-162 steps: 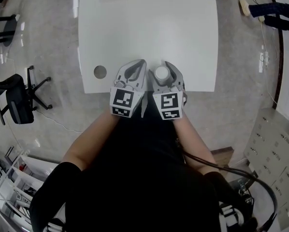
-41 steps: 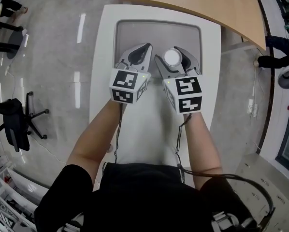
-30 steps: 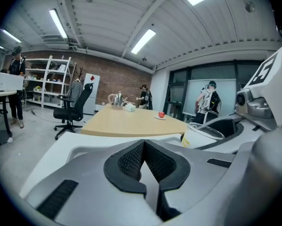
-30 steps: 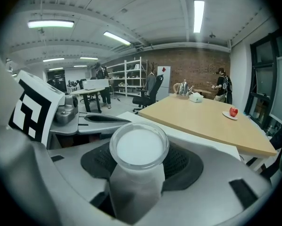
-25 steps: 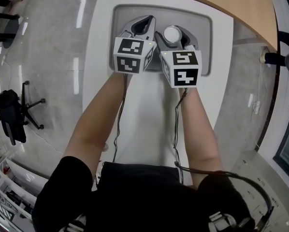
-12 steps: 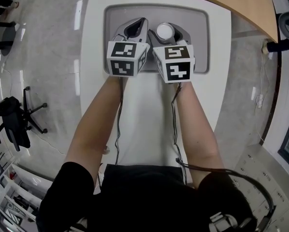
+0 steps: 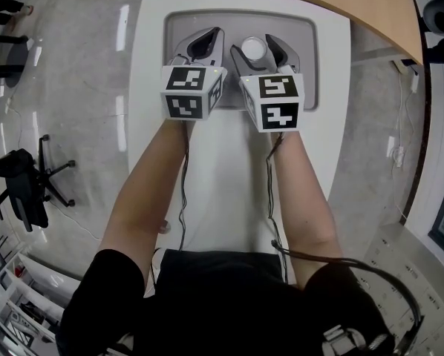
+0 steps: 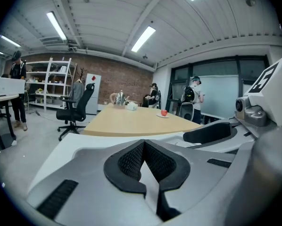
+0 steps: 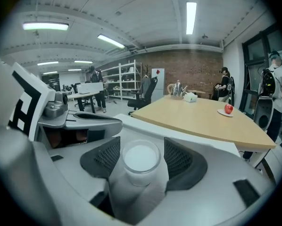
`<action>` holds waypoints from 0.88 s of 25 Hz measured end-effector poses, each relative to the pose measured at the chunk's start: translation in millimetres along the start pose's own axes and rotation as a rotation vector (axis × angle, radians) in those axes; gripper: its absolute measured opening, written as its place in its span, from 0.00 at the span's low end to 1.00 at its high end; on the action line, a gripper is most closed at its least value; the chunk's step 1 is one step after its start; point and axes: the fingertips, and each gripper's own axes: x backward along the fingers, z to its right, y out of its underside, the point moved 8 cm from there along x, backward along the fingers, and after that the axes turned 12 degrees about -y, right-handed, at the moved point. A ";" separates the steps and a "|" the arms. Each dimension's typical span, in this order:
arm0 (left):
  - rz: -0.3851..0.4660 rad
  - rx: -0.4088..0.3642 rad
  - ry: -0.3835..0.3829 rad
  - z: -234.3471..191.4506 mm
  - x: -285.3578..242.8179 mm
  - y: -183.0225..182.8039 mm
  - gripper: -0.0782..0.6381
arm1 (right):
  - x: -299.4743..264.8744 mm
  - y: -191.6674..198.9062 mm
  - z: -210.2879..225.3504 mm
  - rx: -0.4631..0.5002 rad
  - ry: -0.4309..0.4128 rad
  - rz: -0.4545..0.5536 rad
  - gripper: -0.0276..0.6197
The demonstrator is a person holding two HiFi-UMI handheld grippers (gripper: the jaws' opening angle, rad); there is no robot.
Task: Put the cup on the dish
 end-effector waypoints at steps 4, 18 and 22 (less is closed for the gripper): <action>0.057 -0.006 -0.021 -1.4 29.8 -28.9 0.12 | 34.2 -25.6 -9.9 0.026 0.026 0.072 0.42; 0.225 -0.021 0.012 41.4 183.8 -119.2 0.12 | 179.7 -94.2 -84.4 0.029 0.116 0.282 0.06; 0.283 -0.022 0.020 56.7 240.5 -143.0 0.12 | 228.9 -108.8 -115.2 0.038 0.121 0.338 0.06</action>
